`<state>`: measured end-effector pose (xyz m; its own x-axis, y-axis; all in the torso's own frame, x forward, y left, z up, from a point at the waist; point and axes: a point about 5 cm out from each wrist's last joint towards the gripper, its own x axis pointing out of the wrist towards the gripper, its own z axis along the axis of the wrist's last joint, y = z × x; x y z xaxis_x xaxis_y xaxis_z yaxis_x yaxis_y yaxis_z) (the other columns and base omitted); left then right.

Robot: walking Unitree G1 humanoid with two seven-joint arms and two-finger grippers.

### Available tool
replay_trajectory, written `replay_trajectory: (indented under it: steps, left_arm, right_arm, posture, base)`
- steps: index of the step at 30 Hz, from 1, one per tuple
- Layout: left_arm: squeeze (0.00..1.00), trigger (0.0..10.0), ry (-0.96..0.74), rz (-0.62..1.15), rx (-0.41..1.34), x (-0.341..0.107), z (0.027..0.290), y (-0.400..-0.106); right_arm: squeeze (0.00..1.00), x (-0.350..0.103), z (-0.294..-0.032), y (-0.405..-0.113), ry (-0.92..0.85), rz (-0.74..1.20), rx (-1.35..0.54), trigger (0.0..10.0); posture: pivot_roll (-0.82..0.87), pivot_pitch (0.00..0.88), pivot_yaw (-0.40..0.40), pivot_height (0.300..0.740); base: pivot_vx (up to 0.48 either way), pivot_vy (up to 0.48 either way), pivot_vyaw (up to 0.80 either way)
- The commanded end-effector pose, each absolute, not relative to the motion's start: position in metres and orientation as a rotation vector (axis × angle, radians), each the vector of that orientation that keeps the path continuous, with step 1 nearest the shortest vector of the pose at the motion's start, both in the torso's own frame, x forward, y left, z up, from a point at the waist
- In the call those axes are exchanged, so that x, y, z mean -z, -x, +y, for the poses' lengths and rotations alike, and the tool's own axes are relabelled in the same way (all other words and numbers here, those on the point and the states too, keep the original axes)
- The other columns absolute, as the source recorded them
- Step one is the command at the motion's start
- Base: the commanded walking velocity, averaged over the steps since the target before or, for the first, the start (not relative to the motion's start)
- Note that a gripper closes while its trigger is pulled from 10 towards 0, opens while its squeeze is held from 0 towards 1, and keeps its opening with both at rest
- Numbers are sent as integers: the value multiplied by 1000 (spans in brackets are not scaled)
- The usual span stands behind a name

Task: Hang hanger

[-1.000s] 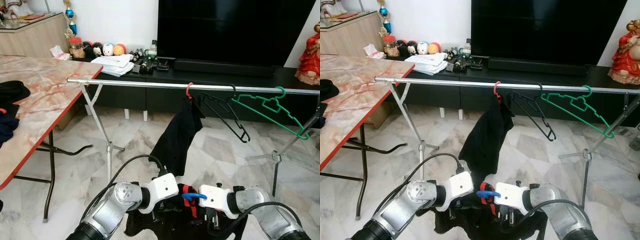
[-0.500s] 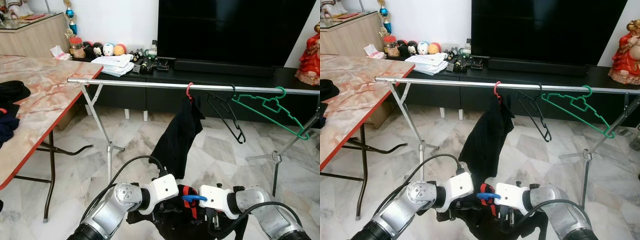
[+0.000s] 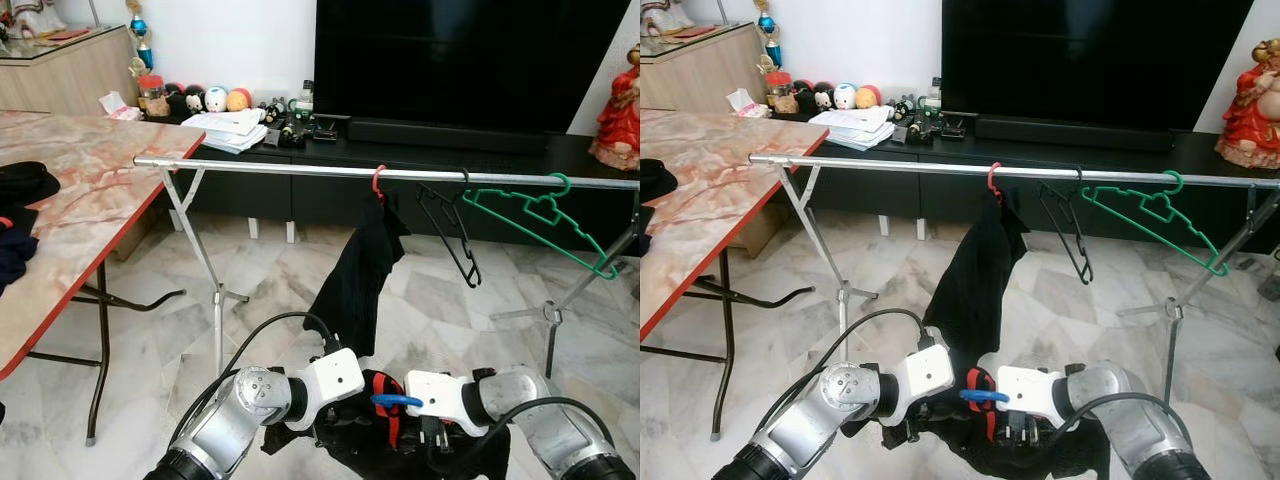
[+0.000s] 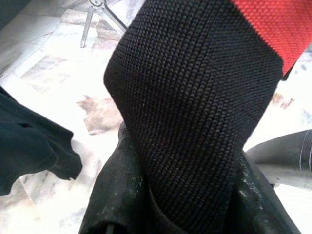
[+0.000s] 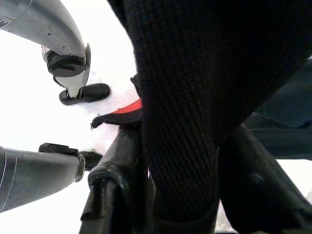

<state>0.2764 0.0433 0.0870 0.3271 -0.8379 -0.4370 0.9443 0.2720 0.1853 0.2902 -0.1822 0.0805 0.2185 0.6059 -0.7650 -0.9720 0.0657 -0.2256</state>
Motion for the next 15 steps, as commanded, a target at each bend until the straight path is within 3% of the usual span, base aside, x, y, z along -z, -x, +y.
replay_trajectory:
  steps: [1,15]
  left_arm:
    - [0,0,-436,251,1227,-89,43,-278]
    - [0,0,-421,282,1201,-81,54,-278]
  right_arm:
    - [1000,-98,-184,-295,817,498,-1275,10000]
    - [1000,-94,-220,-282,766,619,-1223,10000]
  posture:
    - [-4,0,5,740]
    - [-12,0,2,740]
  base:
    - [0,0,0]
    - [0,0,0]
